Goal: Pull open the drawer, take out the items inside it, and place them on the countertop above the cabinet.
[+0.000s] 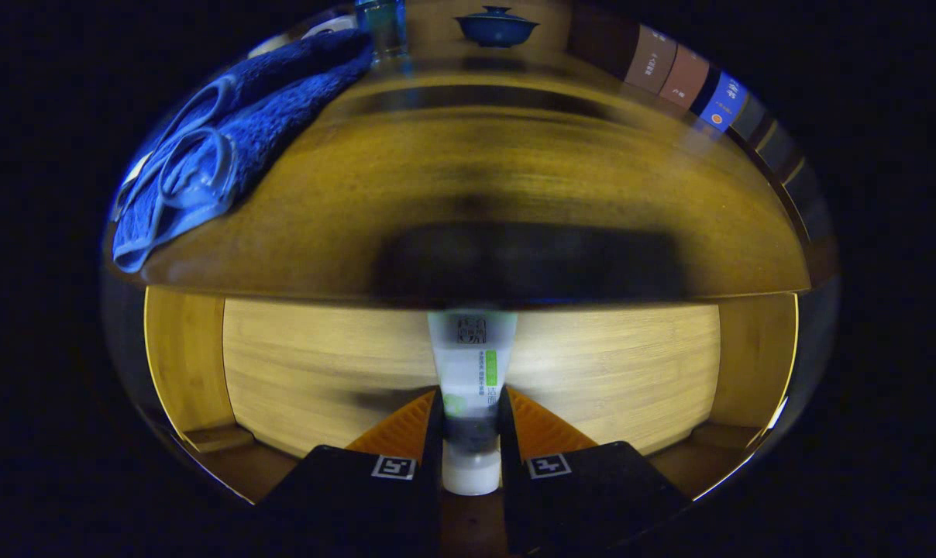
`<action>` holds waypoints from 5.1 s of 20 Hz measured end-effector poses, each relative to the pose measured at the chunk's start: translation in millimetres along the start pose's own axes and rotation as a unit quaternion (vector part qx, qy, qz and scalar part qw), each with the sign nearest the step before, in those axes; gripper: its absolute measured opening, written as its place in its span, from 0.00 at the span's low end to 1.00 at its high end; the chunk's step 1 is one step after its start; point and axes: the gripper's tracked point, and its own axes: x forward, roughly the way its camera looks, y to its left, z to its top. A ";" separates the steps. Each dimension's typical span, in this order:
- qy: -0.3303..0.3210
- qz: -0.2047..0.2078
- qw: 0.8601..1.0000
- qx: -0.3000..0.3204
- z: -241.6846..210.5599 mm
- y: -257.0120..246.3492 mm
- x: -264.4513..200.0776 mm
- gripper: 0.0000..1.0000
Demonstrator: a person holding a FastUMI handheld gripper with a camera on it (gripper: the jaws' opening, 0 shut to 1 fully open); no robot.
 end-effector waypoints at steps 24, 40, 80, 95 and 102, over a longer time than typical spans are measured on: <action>-0.070 0.018 0.997 0.020 71.7 -7.4 -143.3 0.37; -0.034 0.009 0.998 0.053 173.9 -14.6 -85.3 0.37; -0.520 0.039 0.853 0.016 -62.7 8.6 -232.2 0.99; -0.530 -0.010 0.848 0.011 -99.8 -1.1 -91.1 0.99; -0.535 -0.003 0.845 0.020 -96.6 -0.4 -90.0 0.99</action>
